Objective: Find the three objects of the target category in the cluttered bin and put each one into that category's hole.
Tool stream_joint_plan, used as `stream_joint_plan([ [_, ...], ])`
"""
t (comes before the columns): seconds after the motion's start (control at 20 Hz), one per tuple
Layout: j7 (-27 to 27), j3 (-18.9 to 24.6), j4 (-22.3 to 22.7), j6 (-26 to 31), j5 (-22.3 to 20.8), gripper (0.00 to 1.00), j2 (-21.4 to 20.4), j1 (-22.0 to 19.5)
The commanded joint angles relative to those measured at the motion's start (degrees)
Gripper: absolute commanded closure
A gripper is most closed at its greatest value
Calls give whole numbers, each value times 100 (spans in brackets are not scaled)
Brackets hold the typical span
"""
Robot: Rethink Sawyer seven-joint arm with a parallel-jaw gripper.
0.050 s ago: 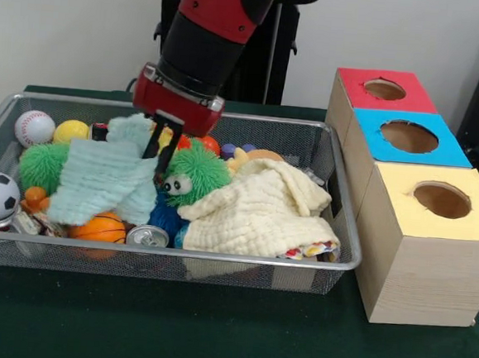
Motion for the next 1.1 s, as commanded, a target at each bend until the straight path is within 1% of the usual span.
stream_joint_plan([
  [0.05,1178,741,644,1315,676,100,-129,269],
  [0.1,1235,715,689,1362,748,100,-139,323],
  [0.2,1424,709,831,1770,1048,100,-183,411],
  [0.35,1595,506,857,2014,1277,100,-162,656],
  [0.6,1720,211,825,2082,1487,100,-55,933],
  [0.7,1855,24,831,2103,1556,100,-10,1077],
  [0.9,2167,-350,951,1929,1696,100,246,1383],
  [1.0,2171,-371,1016,1596,1762,100,422,1399],
  [1.1,2077,-276,1033,1232,1814,100,595,1306],
])
